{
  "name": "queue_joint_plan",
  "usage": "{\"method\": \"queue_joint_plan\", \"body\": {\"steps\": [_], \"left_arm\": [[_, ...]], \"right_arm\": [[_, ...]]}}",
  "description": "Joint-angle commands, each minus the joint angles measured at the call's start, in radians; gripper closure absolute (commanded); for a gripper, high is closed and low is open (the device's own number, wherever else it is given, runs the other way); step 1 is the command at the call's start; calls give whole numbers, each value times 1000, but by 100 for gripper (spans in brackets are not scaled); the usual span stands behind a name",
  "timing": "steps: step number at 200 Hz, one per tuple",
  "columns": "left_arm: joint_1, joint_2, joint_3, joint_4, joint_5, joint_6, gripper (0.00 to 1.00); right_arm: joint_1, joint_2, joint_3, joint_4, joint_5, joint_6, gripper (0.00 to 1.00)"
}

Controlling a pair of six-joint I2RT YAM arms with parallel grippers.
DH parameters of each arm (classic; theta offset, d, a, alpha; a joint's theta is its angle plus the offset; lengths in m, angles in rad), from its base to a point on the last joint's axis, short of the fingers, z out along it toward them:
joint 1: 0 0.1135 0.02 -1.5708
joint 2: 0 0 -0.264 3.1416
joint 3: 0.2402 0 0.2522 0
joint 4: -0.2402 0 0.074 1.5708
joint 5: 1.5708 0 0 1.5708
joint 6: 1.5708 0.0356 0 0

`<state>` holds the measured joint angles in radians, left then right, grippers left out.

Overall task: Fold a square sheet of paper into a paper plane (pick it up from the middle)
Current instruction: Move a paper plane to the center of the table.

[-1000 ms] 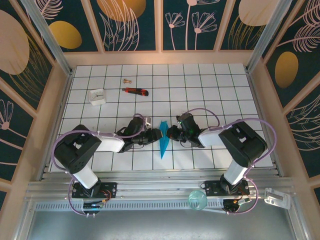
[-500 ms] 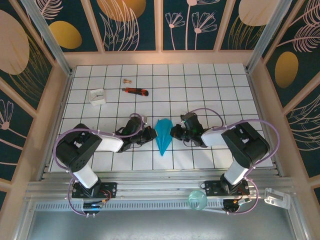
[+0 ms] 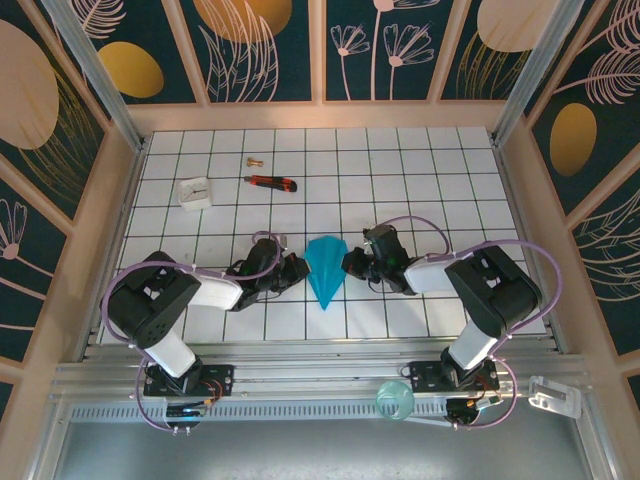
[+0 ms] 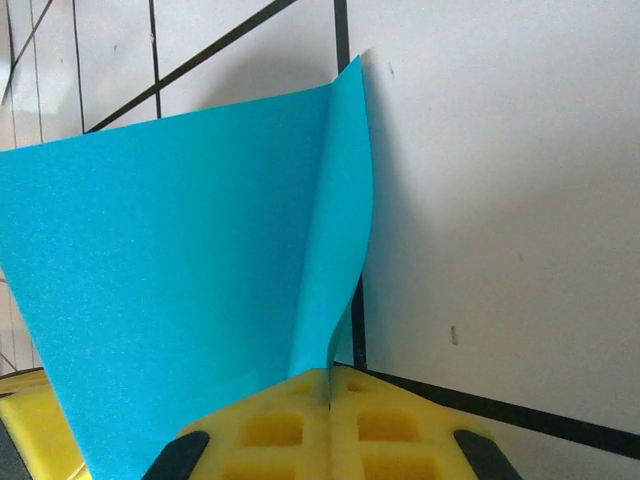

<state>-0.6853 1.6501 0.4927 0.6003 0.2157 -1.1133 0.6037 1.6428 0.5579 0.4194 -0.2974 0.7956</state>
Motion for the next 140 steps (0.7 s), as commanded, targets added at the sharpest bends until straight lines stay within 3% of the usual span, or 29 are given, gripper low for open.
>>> {"method": "queue_joint_plan", "body": {"steps": [1, 105, 140], "left_arm": [[7, 14, -1, 54, 3, -29, 97], [6, -9, 0, 24, 3, -14, 80], [6, -44, 13, -35, -12, 18, 69]], "right_arm": [[-5, 21, -7, 34, -16, 13, 99], [-24, 17, -1, 23, -35, 0, 82], [-36, -9, -12, 9, -36, -1, 76]]}}
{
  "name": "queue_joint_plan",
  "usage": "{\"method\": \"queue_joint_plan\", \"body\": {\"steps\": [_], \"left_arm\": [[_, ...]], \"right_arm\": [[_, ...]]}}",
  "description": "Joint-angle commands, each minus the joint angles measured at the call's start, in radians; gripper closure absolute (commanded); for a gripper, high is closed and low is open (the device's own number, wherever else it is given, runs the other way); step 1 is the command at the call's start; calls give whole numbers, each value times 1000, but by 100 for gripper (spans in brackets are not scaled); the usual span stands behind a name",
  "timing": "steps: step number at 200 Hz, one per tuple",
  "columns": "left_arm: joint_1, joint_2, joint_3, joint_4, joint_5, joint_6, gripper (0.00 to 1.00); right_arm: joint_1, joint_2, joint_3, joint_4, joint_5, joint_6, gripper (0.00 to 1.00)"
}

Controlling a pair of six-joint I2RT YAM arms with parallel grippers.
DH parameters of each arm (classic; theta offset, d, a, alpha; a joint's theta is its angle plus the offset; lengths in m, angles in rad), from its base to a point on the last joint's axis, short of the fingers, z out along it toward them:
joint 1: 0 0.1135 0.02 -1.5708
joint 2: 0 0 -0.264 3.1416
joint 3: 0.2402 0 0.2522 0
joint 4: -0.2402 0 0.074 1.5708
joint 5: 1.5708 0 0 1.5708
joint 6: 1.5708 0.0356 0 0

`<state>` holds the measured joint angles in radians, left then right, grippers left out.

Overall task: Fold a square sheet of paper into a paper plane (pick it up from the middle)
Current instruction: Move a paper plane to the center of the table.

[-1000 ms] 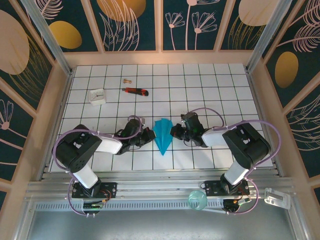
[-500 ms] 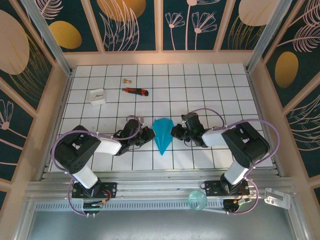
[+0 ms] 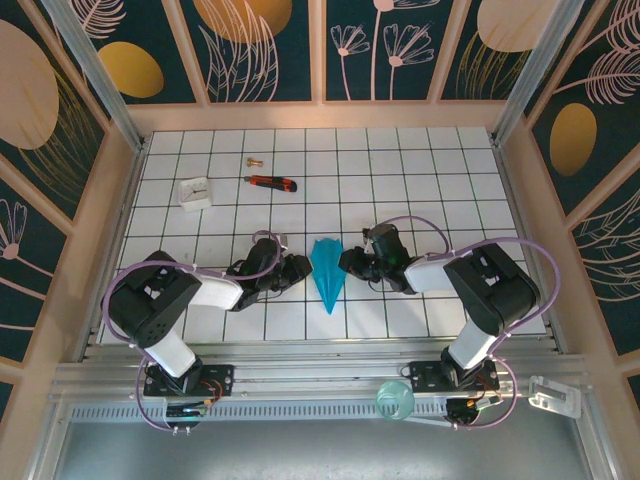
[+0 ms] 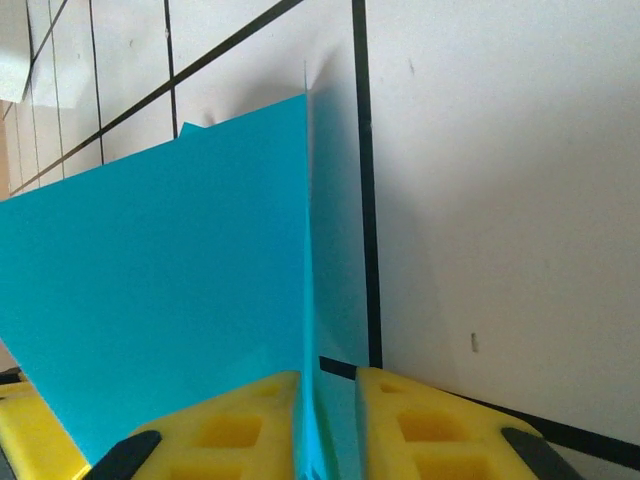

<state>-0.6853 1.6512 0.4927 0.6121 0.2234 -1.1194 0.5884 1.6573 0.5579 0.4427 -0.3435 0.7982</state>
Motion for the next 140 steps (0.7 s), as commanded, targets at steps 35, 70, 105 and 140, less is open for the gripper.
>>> {"method": "queue_joint_plan", "body": {"steps": [35, 70, 105, 140], "left_arm": [[8, -118, 22, -152, -99, 97, 59], [34, -241, 47, -291, -218, 236, 44], [102, -411, 76, -414, -431, 437, 25], [159, -582, 36, -382, -794, 642, 1]], "right_arm": [[-36, -80, -18, -57, 16, -20, 70], [-136, -196, 8, -180, 62, -84, 58], [-204, -358, 133, -431, 351, -302, 44], [-265, -463, 125, -399, 714, -444, 8]]}}
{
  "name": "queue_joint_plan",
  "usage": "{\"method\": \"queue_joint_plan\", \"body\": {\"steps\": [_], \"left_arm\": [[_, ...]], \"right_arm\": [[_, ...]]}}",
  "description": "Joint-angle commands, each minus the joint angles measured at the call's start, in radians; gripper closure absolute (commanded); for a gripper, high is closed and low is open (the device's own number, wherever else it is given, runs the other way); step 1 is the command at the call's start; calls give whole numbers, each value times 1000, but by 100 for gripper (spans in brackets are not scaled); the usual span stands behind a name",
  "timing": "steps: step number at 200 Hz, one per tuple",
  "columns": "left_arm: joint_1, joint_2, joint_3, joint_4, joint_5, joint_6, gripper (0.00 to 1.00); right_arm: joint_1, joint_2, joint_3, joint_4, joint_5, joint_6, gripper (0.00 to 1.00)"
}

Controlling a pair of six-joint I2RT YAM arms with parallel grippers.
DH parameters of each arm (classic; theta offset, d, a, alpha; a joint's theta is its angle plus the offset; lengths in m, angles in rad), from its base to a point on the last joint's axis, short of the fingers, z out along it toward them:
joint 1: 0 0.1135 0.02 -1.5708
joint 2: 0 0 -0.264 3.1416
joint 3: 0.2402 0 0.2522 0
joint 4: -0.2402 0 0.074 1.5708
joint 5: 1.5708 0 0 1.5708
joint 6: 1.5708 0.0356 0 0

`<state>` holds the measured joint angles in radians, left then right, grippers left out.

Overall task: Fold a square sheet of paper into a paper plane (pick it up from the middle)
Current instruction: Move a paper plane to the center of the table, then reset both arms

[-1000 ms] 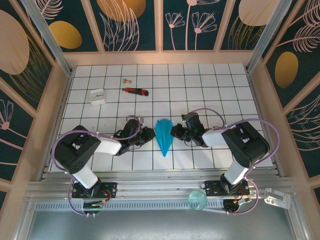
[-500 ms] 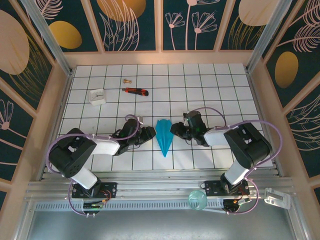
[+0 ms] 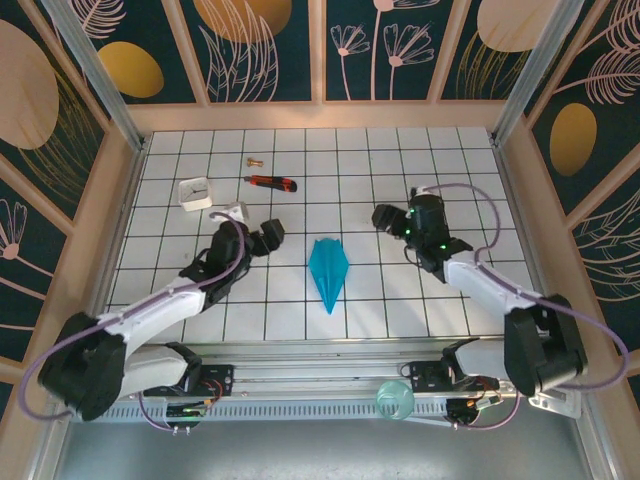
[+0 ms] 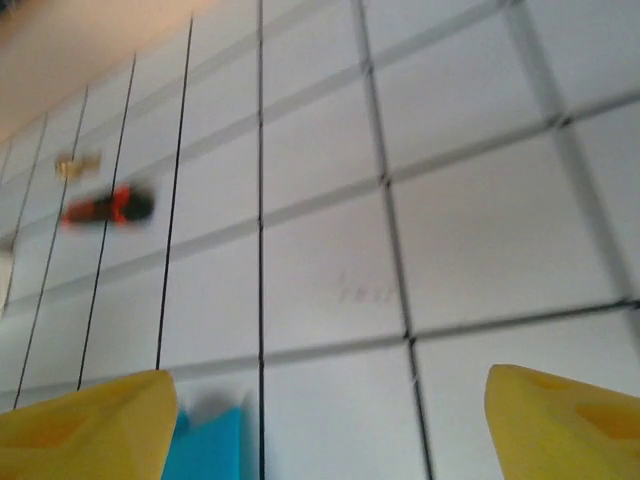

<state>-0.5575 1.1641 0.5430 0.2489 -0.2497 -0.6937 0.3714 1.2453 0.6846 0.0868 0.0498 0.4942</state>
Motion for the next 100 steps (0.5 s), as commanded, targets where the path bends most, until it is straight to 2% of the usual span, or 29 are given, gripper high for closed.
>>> {"method": "queue_joint_plan", "body": {"steps": [1, 13, 27, 48, 65, 93, 100], "left_arm": [[32, -99, -16, -16, -330, 223, 1], [58, -147, -61, 59, -424, 286, 1], [93, -186, -136, 190, -510, 334, 1], [140, -200, -252, 417, -576, 463, 1], [205, -169, -302, 527, -557, 533, 1], [310, -50, -333, 632, -426, 542, 1], [327, -9, -336, 665, -399, 534, 1]], "right_arm": [[-51, -53, -4, -38, 327, -141, 8], [-89, -60, -32, 12, 402, -157, 2], [-129, -49, -73, 86, 495, -179, 1], [-197, -8, -156, 230, 616, -215, 1], [-246, 50, -218, 368, 627, -259, 1], [-265, 173, -290, 612, 558, -382, 1], [-263, 187, -267, 587, 538, -387, 1]]}}
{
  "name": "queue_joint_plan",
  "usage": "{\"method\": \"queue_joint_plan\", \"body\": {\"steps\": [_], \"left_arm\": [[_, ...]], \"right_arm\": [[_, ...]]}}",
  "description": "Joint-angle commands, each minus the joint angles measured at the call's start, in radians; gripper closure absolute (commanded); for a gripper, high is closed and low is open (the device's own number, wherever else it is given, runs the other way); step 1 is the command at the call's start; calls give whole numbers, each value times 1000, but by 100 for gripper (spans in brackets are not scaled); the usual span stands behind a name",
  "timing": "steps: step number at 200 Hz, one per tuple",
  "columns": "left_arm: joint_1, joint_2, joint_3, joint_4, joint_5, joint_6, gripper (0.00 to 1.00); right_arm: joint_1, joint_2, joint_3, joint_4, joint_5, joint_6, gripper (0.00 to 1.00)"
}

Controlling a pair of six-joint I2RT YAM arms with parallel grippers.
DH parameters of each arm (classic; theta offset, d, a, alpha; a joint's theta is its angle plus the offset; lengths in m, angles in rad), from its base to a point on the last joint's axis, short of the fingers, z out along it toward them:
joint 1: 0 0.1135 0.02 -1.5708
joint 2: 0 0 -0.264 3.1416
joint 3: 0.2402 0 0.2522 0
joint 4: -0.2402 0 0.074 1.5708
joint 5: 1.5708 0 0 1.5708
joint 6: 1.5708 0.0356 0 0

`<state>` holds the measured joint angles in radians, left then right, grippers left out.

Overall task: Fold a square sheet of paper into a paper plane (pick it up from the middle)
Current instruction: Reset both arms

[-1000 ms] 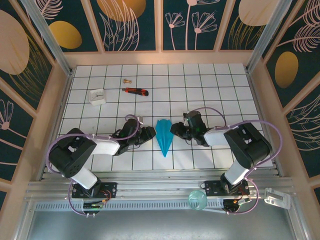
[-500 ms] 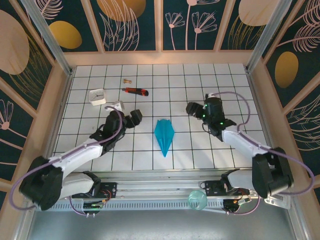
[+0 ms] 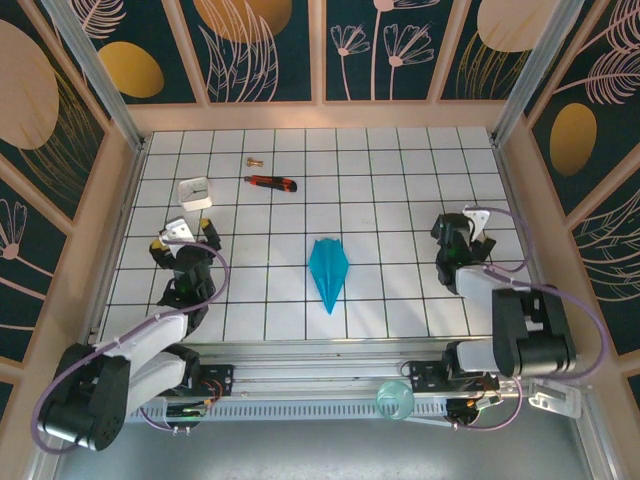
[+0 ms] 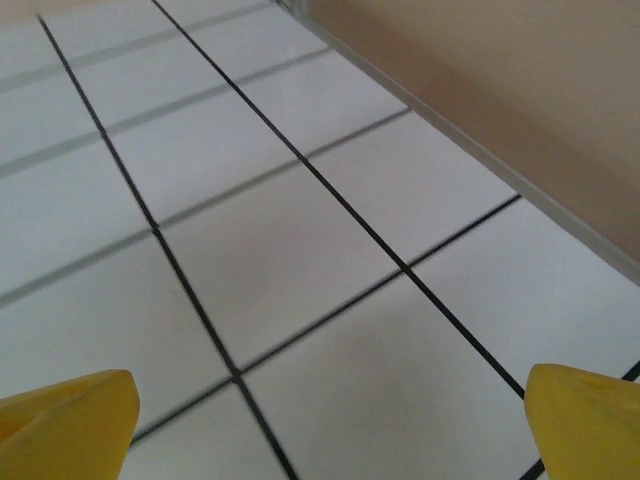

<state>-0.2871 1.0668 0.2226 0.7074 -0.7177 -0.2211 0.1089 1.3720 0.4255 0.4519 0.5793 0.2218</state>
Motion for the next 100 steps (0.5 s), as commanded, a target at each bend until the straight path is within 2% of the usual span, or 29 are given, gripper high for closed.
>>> {"method": "queue_joint_plan", "body": {"steps": [1, 18, 26, 43, 72, 93, 100], "left_arm": [[60, 95, -15, 211, 73, 61, 1], [102, 211, -17, 322, 144, 71, 1], [112, 235, 24, 266, 157, 69, 1], [153, 302, 48, 343, 238, 99, 1], [218, 359, 108, 316, 351, 118, 1], [251, 444, 32, 563, 448, 127, 1], [255, 444, 8, 574, 455, 121, 1]], "right_arm": [[-1, 63, -7, 225, 6, -118, 1], [-4, 85, -24, 339, -62, -169, 2], [-9, 91, -41, 408, -100, -191, 2], [-23, 102, -64, 513, -150, -200, 2], [-64, 161, -119, 711, -251, -187, 2], [-77, 146, -140, 726, -302, -182, 3], [-82, 142, -155, 746, -325, -181, 3]]}}
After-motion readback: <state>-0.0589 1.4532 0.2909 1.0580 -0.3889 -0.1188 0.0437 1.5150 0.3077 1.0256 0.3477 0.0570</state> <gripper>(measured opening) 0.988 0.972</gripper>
